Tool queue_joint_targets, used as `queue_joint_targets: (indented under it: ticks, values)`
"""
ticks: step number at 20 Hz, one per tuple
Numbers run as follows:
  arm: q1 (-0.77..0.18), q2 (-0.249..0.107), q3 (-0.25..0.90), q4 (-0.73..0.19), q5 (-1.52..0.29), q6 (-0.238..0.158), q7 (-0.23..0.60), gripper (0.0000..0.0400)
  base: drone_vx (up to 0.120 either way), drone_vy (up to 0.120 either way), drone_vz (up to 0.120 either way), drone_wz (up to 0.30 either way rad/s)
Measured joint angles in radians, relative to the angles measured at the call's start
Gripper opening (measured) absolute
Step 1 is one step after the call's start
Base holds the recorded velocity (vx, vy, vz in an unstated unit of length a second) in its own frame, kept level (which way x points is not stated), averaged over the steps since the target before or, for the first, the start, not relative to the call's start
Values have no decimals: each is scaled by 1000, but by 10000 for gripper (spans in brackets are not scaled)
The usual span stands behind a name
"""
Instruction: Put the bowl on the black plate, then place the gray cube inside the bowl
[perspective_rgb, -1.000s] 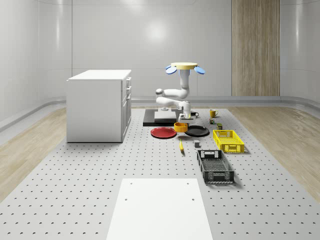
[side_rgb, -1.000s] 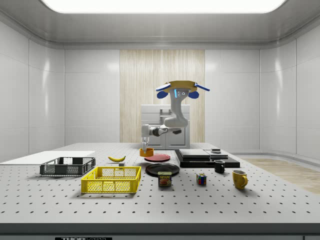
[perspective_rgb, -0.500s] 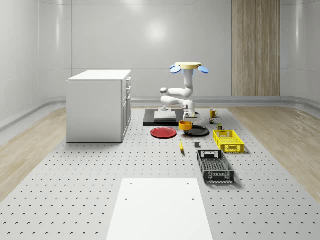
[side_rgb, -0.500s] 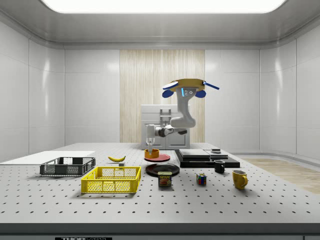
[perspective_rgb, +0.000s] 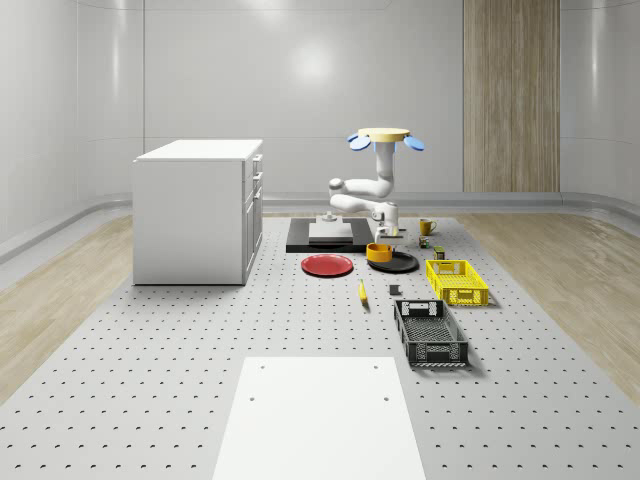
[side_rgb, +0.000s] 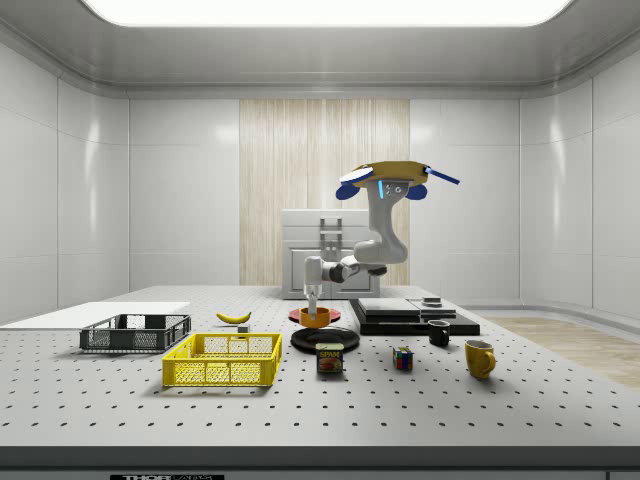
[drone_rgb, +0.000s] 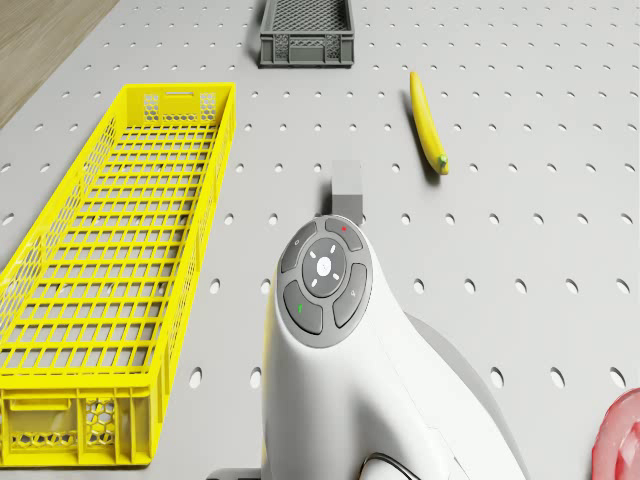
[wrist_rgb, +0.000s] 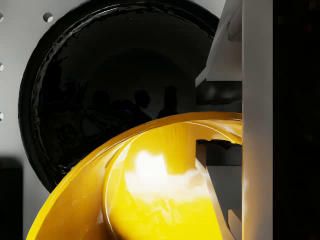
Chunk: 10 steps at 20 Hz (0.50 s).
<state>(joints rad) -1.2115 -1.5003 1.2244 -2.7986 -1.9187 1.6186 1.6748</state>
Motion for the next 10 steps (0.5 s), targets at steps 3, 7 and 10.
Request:
queue_joint_targets:
  ticks: [3, 7, 10]
  values:
    - [0, -1, 0, 0, 0, 1, 0, 100, -120, 120, -13, 0]
    - [-1, -1, 0, 0, 1, 1, 1, 100, -80, 90, 0, 0]
    - [-17, 2, 0, 0, -1, -2, 18, 100, 0, 0, 0, 0]
